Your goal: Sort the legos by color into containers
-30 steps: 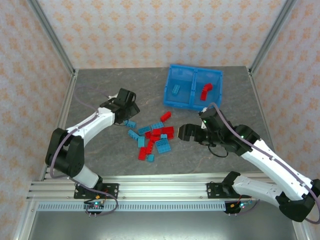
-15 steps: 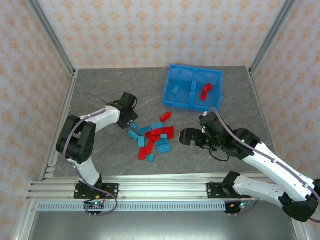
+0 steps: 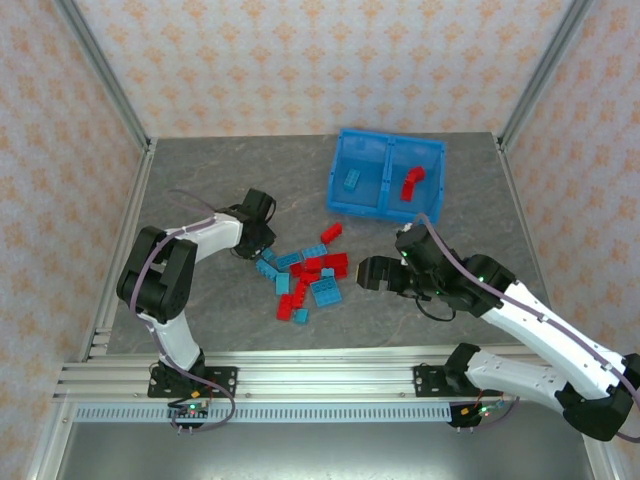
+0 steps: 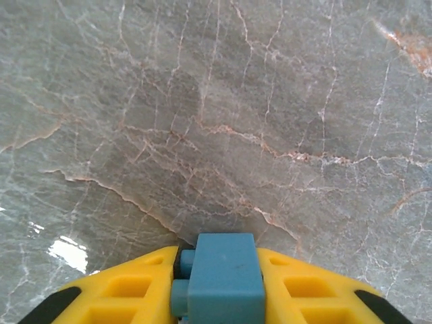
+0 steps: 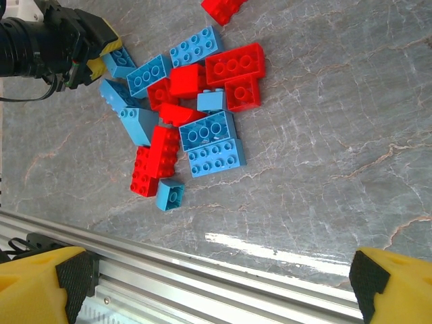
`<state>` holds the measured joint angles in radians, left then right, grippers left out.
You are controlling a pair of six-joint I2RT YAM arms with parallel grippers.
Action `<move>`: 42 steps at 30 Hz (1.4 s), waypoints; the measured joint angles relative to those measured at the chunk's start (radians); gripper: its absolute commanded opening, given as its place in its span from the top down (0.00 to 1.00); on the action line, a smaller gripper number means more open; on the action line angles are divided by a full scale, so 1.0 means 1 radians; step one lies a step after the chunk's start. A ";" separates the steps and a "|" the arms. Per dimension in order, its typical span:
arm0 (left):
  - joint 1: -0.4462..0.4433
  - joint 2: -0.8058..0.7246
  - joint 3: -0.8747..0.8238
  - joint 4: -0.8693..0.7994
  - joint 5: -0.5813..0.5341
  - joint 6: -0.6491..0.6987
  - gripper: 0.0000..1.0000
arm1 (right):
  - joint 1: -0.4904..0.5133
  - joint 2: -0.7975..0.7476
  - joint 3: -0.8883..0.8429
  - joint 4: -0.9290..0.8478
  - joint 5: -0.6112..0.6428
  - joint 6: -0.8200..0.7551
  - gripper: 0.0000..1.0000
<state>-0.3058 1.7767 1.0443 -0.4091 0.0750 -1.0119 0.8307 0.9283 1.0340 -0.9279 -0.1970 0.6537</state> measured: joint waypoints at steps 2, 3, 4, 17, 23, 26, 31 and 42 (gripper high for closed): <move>0.000 -0.015 0.000 0.002 0.011 0.009 0.74 | 0.000 0.000 0.000 0.000 0.000 0.000 0.01; 0.000 -0.032 0.000 0.005 0.027 0.017 0.76 | 0.000 0.000 0.000 0.000 0.000 0.000 0.01; 0.000 -0.053 0.000 0.011 0.043 0.022 0.77 | 0.000 -0.001 0.000 0.001 0.000 0.001 0.01; -0.260 -0.018 0.612 0.040 -0.001 0.314 0.78 | 0.000 -0.209 -0.048 0.080 0.166 0.100 0.01; -0.296 0.226 0.839 0.102 -0.086 0.478 0.78 | 0.000 -0.333 -0.119 0.065 0.252 0.177 0.01; -0.296 0.381 0.941 0.105 -0.109 0.547 0.78 | 0.000 -0.369 -0.120 0.048 0.279 0.201 0.01; -0.297 0.681 1.302 -0.029 -0.153 0.615 0.77 | 0.000 -0.392 -0.120 0.018 0.308 0.220 0.01; -0.303 0.869 1.574 -0.180 -0.207 0.621 0.65 | 0.000 -0.395 -0.119 -0.034 0.314 0.227 0.01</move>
<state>-0.6090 2.6457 2.6179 -0.5888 -0.1322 -0.3912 0.8307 0.5331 0.9146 -0.9619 0.1173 0.8803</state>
